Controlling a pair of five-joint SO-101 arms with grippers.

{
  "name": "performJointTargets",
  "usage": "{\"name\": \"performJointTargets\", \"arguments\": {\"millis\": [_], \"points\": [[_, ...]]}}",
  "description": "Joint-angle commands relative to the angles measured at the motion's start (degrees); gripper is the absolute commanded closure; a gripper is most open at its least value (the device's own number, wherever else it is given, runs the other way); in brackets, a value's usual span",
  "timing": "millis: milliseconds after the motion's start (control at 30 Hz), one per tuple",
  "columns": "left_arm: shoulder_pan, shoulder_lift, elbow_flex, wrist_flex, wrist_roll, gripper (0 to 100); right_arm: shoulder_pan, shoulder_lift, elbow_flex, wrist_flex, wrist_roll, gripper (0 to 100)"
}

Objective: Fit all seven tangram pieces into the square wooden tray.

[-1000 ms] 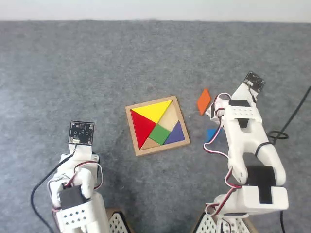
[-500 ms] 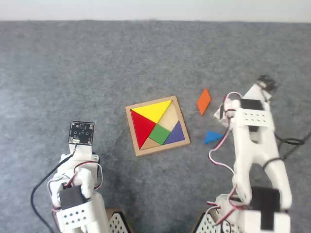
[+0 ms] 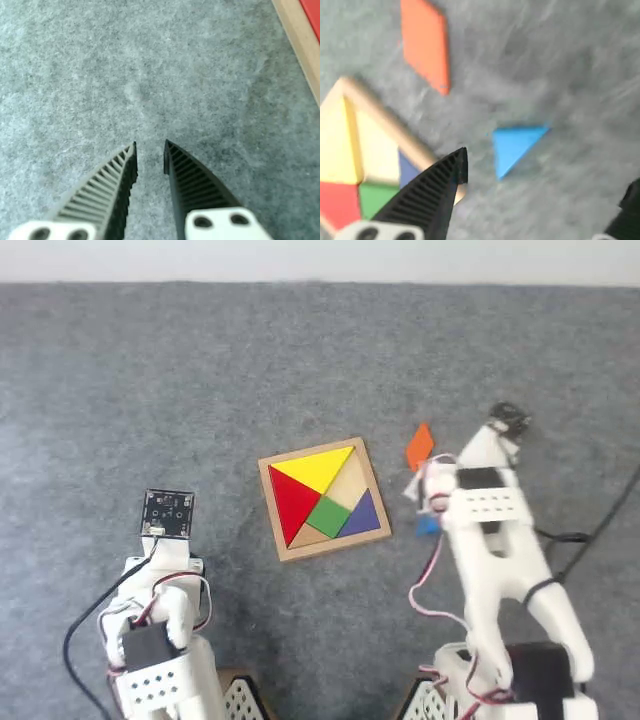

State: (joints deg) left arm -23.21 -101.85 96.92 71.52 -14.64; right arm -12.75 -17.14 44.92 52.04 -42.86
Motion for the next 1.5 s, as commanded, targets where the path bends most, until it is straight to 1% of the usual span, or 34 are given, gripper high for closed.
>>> {"name": "performJointTargets", "arguments": {"millis": [0,100,200,333,467,633,800,1200,1467], "points": [[-0.35,-0.7,-0.4,0.35,-0.53,91,-2.59,-1.19,0.35,-3.3,-5.71,60.3],[-0.35,-0.7,-0.4,0.35,-0.53,91,-0.66,1.27,0.62,-5.67,-6.51,65.6],[-0.35,-0.7,-0.4,0.35,-0.53,91,-0.04,4.0,0.26,-6.64,-6.59,68.6],[-0.35,-0.7,-0.4,0.35,-0.53,91,0.4,7.96,-1.85,-6.81,-6.68,70.4],[-0.35,-0.7,-0.4,0.35,-0.53,91,3.12,13.67,-5.27,-6.9,-6.68,72.1],[-0.35,-0.7,-0.4,0.35,-0.53,91,5.76,19.47,-10.37,-6.2,-6.59,76.0],[-0.35,-0.7,-0.4,0.35,-0.53,91,5.67,19.12,-11.96,-2.51,-6.33,78.7],[-0.35,-0.7,-0.4,0.35,-0.53,91,5.76,18.95,-12.04,-1.89,-5.89,79.0],[-0.35,-0.7,-0.4,0.35,-0.53,91,5.76,18.77,-12.13,-2.07,1.58,79.0]]}}
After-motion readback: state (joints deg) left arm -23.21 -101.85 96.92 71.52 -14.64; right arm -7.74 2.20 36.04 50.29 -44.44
